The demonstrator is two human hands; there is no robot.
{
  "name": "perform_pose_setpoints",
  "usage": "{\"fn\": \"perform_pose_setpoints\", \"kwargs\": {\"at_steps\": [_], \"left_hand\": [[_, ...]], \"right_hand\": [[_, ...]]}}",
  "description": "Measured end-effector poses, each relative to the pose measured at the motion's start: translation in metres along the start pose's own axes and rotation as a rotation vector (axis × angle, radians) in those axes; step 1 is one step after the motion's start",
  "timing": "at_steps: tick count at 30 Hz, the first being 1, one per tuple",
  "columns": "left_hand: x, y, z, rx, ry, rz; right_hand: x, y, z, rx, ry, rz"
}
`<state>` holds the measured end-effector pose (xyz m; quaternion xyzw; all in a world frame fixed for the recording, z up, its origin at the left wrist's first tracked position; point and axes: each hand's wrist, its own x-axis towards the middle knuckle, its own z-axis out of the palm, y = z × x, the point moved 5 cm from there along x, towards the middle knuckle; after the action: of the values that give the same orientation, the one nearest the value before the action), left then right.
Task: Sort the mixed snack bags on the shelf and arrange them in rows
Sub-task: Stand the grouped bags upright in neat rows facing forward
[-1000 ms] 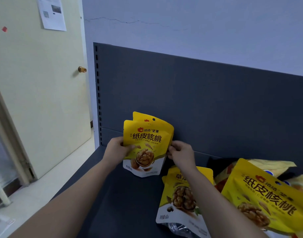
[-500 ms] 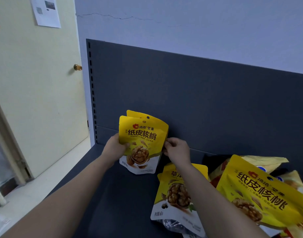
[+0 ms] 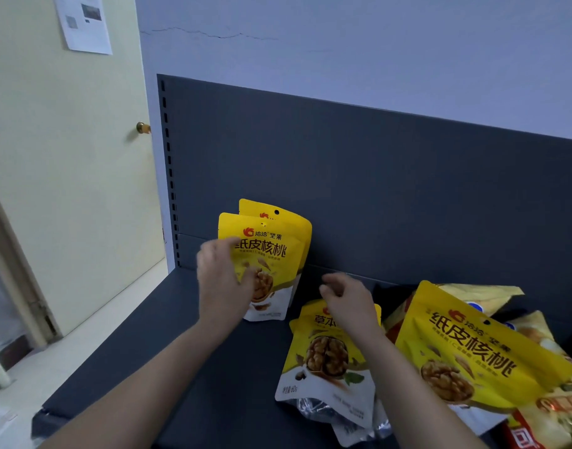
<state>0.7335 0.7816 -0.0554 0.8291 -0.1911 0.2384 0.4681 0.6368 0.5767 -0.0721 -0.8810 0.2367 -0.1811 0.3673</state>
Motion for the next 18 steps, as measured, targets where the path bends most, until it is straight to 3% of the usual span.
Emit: {"fn": "perform_pose_setpoints", "kwargs": {"at_steps": [3, 6, 8, 18], "left_hand": [[-0.030, 0.011, 0.035, -0.003, -0.341, 0.060], [-0.060, 0.008, 0.074, 0.131, -0.738, -0.042], [-0.075, 0.011, 0.087, 0.095, -0.877, -0.125], [-0.094, 0.003, 0.096, -0.396, -0.805, -0.751]], "right_hand": [[-0.014, 0.018, -0.003, -0.194, -0.022, 0.054], [-0.026, 0.033, -0.002, -0.319, -0.045, 0.137], [-0.031, 0.041, -0.001, -0.302, -0.048, 0.163], [-0.056, 0.059, -0.009, -0.010, 0.096, 0.213]]}}
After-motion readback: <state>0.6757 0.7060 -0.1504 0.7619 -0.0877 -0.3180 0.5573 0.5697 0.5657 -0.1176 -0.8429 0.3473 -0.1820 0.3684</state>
